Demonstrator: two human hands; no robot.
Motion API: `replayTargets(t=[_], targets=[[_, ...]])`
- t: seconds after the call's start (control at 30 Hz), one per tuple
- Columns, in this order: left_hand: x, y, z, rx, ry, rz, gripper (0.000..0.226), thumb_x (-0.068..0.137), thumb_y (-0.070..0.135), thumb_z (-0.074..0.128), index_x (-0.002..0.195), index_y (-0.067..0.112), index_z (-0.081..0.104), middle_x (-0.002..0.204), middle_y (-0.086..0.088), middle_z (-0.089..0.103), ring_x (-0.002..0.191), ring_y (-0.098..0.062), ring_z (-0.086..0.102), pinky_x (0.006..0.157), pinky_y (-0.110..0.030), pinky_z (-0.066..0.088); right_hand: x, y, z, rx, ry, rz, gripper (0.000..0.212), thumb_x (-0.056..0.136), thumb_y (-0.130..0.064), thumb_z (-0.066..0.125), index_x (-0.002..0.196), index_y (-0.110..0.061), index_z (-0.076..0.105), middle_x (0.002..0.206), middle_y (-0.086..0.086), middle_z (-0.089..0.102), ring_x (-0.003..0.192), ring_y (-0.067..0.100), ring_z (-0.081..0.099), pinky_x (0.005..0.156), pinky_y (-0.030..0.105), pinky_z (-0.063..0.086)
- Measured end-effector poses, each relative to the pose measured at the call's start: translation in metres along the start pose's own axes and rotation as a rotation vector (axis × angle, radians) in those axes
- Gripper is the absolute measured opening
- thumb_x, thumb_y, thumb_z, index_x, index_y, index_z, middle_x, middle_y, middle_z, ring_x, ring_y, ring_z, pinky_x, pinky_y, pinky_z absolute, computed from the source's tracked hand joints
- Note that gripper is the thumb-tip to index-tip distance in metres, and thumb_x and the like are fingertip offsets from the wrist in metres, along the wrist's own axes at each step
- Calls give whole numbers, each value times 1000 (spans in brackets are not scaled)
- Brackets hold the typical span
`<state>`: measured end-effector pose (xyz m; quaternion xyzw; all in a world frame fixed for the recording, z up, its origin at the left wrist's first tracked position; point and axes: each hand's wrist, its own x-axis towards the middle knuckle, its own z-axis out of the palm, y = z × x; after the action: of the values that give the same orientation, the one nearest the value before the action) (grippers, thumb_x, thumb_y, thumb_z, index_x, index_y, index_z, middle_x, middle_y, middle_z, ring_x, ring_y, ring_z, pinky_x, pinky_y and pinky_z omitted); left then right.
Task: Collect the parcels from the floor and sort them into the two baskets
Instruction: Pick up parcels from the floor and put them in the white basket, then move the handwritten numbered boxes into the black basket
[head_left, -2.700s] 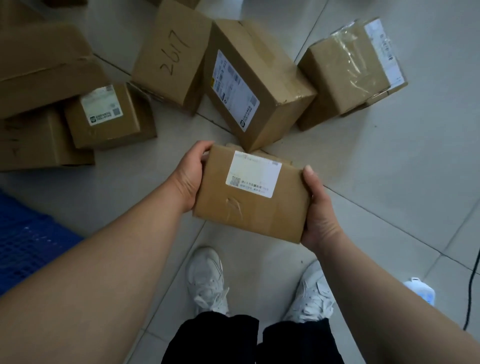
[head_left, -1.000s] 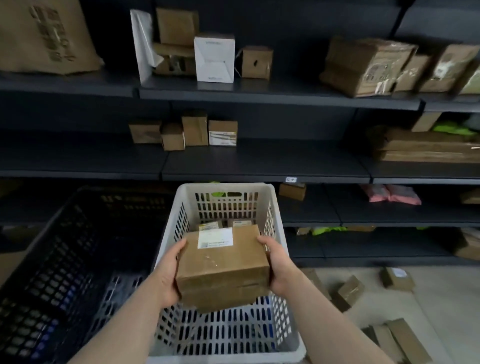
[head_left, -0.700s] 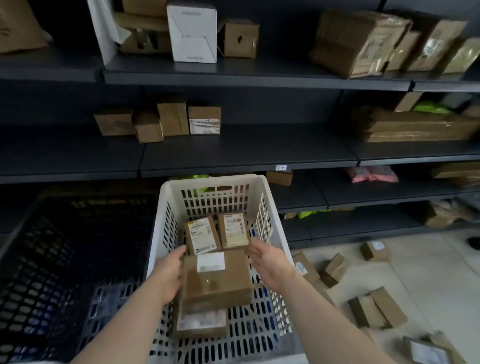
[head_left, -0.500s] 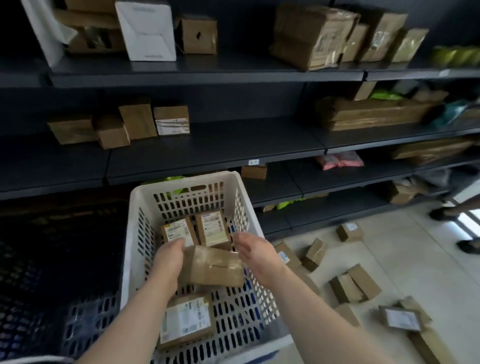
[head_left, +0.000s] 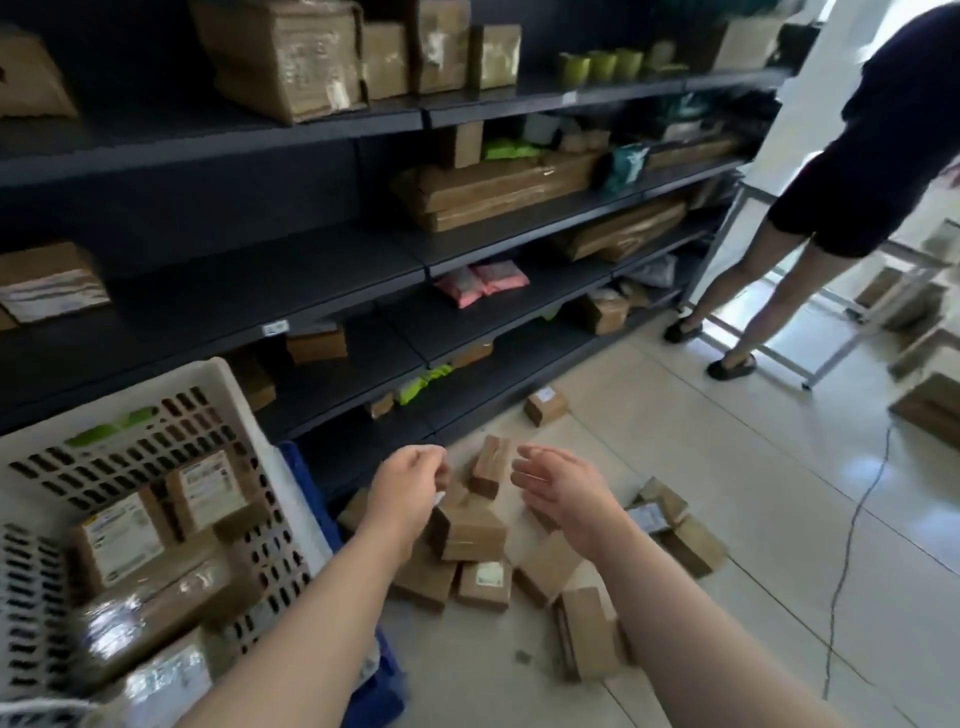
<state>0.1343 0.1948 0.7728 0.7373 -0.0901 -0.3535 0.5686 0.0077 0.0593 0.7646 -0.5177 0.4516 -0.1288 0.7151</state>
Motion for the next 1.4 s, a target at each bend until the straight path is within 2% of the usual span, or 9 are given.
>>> replayTargets(t=[0.27,0.37,0.47,0.6,0.83,1.0,1.13,1.23,1.4], targets=[[22,-54,185,34,-148,-186,19,96,26,50,95,15,65,100,-7,69,84,-20,64,84,-39,48,26,32,-191,15,174,111,21,101,-17,47,111,-13,64,108,9,69,103,25,66,100,42,49],[39,-89,228,45,-147,-283,17,97,23,49,96,14,64,93,-6,67,80,-20,61,72,-33,43,48,62,-235,36,221,167,21,100,-16,47,111,-11,65,102,10,67,92,22,63,85,33,48],[61,-125,258,92,-136,-362,16,96,20,49,87,16,62,86,-4,65,75,-19,60,66,-30,39,75,97,-265,37,246,235,20,99,-17,49,111,-11,65,97,8,66,88,20,61,75,30,46],[102,-175,284,167,-108,-433,16,95,19,50,86,14,62,78,-2,63,66,-15,57,58,-26,37,119,152,-294,46,288,340,20,98,-17,52,111,-11,65,101,9,67,91,21,62,91,40,51],[189,-292,335,296,-191,-538,18,97,20,46,81,15,54,83,-6,57,62,-14,50,54,-25,31,204,274,-328,53,400,460,19,94,-11,54,104,-11,70,92,6,67,83,19,58,69,27,43],[251,-413,379,413,-282,-570,19,100,23,45,86,16,55,91,-10,55,83,-22,53,66,-29,40,285,393,-344,-31,415,487,26,96,-16,53,115,-11,70,98,-1,66,83,11,57,68,21,43],[305,-512,410,536,-343,-569,56,97,38,50,148,30,30,144,-6,45,126,-31,48,105,-44,42,350,483,-358,-165,325,593,39,100,-26,47,135,-11,56,125,5,60,102,19,52,75,25,42],[341,-565,432,647,-433,-432,61,98,41,49,151,37,21,158,-3,25,140,-30,32,113,-48,32,384,538,-366,-192,214,835,60,101,-46,41,150,-11,33,155,13,34,137,36,38,105,47,37],[377,-611,462,708,-516,-207,43,100,38,44,142,27,44,147,-3,38,130,-25,43,106,-38,36,433,593,-367,-64,186,973,78,89,-66,45,148,-17,34,149,21,36,134,44,38,104,63,36]])
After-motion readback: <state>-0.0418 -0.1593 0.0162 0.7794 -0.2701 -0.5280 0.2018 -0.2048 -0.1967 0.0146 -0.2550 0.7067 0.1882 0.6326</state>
